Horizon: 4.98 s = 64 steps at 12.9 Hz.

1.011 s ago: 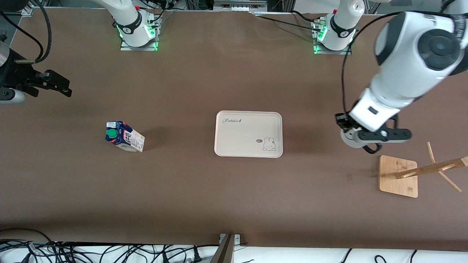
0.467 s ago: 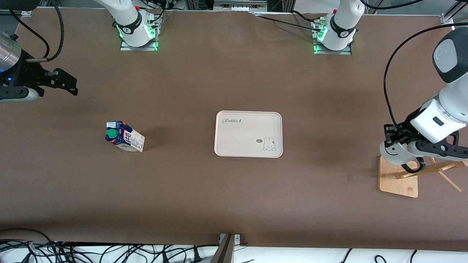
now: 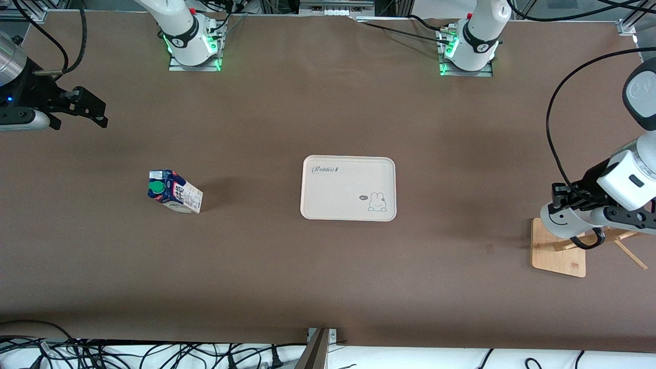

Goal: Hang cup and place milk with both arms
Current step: 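Lower the mug handle onto a stand peg with the left gripper, then open the left gripper and withdraw it from the hung mug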

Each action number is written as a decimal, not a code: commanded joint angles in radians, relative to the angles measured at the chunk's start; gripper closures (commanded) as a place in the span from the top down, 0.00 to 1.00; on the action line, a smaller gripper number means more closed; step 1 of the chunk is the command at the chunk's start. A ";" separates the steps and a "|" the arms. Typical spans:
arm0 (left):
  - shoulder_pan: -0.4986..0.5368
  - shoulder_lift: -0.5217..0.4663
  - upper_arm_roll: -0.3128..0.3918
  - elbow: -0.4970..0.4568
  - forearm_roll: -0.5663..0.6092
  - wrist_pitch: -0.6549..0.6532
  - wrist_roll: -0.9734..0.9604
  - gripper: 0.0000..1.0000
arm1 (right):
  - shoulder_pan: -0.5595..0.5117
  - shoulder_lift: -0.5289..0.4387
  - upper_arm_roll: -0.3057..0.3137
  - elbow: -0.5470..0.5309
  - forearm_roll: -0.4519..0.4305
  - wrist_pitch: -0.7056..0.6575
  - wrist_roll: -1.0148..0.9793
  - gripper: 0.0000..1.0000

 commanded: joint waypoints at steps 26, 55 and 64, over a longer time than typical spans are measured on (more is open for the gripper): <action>0.170 0.009 -0.009 -0.025 -0.069 -0.007 0.348 1.00 | -0.029 0.008 0.004 -0.004 -0.016 0.068 -0.004 1.00; -0.025 -0.215 0.002 0.071 0.138 -0.449 -0.050 1.00 | -0.025 0.014 0.004 -0.004 -0.068 0.071 -0.001 1.00; -0.139 -0.289 0.146 -0.051 0.146 -0.406 -0.100 1.00 | -0.025 0.023 0.004 0.004 -0.055 0.089 0.002 1.00</action>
